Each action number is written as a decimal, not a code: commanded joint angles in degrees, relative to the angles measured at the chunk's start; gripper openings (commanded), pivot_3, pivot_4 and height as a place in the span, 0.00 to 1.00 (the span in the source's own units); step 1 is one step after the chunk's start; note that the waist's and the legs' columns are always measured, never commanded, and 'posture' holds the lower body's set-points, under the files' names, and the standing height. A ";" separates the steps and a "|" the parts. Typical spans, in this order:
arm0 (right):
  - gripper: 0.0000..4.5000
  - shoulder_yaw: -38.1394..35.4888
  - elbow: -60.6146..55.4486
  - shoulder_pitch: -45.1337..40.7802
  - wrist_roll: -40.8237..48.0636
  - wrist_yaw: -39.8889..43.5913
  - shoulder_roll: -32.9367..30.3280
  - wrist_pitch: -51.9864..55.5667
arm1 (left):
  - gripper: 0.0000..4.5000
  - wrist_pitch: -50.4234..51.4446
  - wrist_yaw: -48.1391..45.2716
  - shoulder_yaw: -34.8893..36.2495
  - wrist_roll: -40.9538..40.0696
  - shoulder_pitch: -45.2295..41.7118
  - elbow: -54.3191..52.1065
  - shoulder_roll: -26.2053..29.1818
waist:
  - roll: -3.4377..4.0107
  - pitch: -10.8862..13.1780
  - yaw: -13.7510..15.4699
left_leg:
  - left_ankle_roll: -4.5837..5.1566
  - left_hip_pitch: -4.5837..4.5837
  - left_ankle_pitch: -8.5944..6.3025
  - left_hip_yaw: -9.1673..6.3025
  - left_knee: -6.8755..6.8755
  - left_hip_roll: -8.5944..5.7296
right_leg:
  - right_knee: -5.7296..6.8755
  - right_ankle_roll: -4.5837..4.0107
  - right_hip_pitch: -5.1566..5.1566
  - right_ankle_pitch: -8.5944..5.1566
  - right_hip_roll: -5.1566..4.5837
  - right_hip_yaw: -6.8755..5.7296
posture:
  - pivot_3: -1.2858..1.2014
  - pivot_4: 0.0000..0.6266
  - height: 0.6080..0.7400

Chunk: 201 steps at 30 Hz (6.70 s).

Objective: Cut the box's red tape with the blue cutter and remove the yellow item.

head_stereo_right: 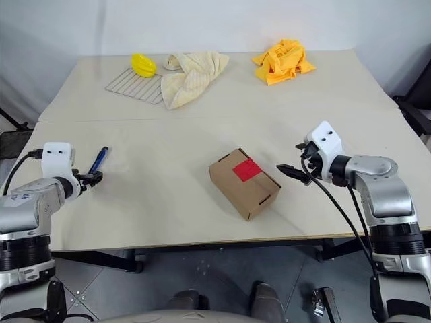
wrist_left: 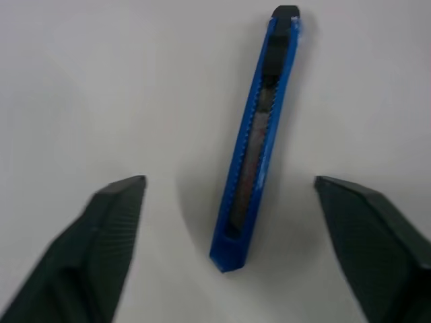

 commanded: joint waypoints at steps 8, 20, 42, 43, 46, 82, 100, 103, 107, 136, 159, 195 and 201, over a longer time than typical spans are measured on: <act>1.00 -0.31 0.20 -2.30 -0.23 0.70 -1.16 -1.93 | 0.99 -2.41 -4.25 2.56 -2.55 -0.65 8.95 0.44 | 0.01 0.00 -0.06 | -0.01 0.21 0.01 0.01 0.00 0.01 | 0.07 0.00 0.14 0.00 0.00 0.02 | 0.52 0.24 1.00; 1.00 -0.12 0.45 -2.96 -0.57 1.36 -1.32 -1.82 | 0.86 -6.18 -10.25 -0.40 -2.91 -4.85 23.70 4.27 | 0.29 -0.17 -0.13 | -0.05 0.67 0.03 0.16 -0.13 0.01 | 0.24 -0.03 0.31 -0.01 0.00 0.22 | 0.52 0.24 1.00; 1.00 -0.67 -1.50 -1.58 -0.10 1.27 -1.56 -1.23 | 0.34 -6.00 -11.94 -2.38 -3.13 -3.71 22.64 4.93 | 0.30 -0.18 -0.24 | -0.06 0.70 0.04 0.20 -0.20 0.01 | 0.23 -0.05 0.30 0.00 -0.01 0.26 | 0.52 0.24 1.00; 1.00 -0.67 -1.50 -1.60 -0.11 1.28 -1.60 -1.22 | 0.34 -5.88 -11.97 -2.40 -3.16 -3.72 22.63 4.93 | 0.30 -0.18 -0.24 | -0.06 0.70 0.04 0.19 -0.20 0.02 | 0.23 -0.05 0.30 0.00 -0.01 0.26 | 0.52 0.24 1.00; 1.00 -0.77 -1.63 -1.58 -0.11 1.30 -1.72 -1.12 | 0.22 -5.72 -12.08 -2.50 -3.21 -3.65 22.30 4.90 | 0.30 -0.17 -0.26 | -0.06 0.70 0.04 0.20 -0.21 0.02 | 0.22 -0.05 0.30 -0.01 -0.01 0.26 | 0.52 0.24 1.00; 1.00 -0.30 -0.56 -2.17 -0.33 1.18 -1.72 -1.14 | 0.89 5.17 -9.43 0.73 -2.92 -1.45 7.49 4.19 | 0.24 -0.13 -0.32 | -0.07 0.64 0.03 0.20 -0.31 0.02 | 0.08 -0.05 0.27 0.00 -0.03 0.24 | 0.52 0.24 1.00; 1.00 0.78 1.05 -3.96 -0.72 1.90 -1.56 -1.76 | 0.71 -1.25 -13.63 -0.02 -4.41 -4.88 24.05 7.07 | 0.41 -0.15 -0.68 | -0.09 0.75 0.03 0.22 -0.33 0.04 | 0.20 -0.09 0.27 -0.01 -0.02 0.26 | 0.52 0.24 1.00; 1.00 0.56 0.87 -3.90 -0.66 1.77 -1.64 -1.60 | 0.65 -2.35 -14.35 -1.36 -4.25 -5.36 25.35 7.68 | 0.43 -0.15 -0.59 | -0.09 0.75 0.03 0.22 -0.33 0.04 | 0.20 -0.09 0.27 -0.01 -0.02 0.26 | 0.52 0.24 1.00; 1.00 0.46 0.72 -3.72 -0.68 1.79 -1.81 -1.58 | 0.65 -2.52 -14.85 -2.01 -4.56 -5.74 26.35 7.91 | 0.50 -0.18 -0.44 | -0.08 0.75 0.04 0.22 -0.32 0.04 | 0.22 -0.09 0.27 0.00 -0.02 0.26 | 0.52 0.24 1.00; 1.00 0.12 -0.36 -3.43 -0.35 2.08 -2.24 -1.32 | 0.16 -7.15 -23.33 -10.27 -4.23 0.27 15.89 12.17 | 0.55 -0.16 -0.33 | -0.09 0.69 0.02 0.26 -0.40 0.02 | 0.07 -0.09 0.24 0.00 -0.04 0.24 | 0.52 0.24 1.00; 1.00 0.43 -13.05 -2.43 5.74 4.02 -2.30 3.97 | 0.16 -50.61 -42.95 -13.94 -3.88 22.79 -17.98 13.01 | 0.41 0.12 -0.30 | -0.11 -0.40 -0.02 0.27 -0.28 0.12 | -0.06 -0.13 -0.69 0.01 0.06 0.07 | 0.52 0.24 1.00; 1.00 -2.66 -16.83 5.46 7.39 -1.61 -2.61 4.17 | 0.99 -32.89 -36.59 -5.96 -8.72 13.01 6.65 12.70 | 0.21 0.22 -0.28 | -0.04 -0.37 -0.01 0.34 -0.22 0.08 | 0.05 -0.12 -0.68 0.01 0.06 0.04 | 0.52 0.24 1.00; 1.00 -3.11 -17.88 6.31 7.59 -2.03 -3.10 4.83 | 0.99 -33.73 -38.69 -8.83 -8.34 13.83 5.83 11.71 | 0.21 0.21 -0.15 | -0.04 -0.33 -0.01 0.35 -0.20 0.08 | 0.10 -0.12 -0.67 0.01 0.05 0.04 | 0.52 0.24 1.00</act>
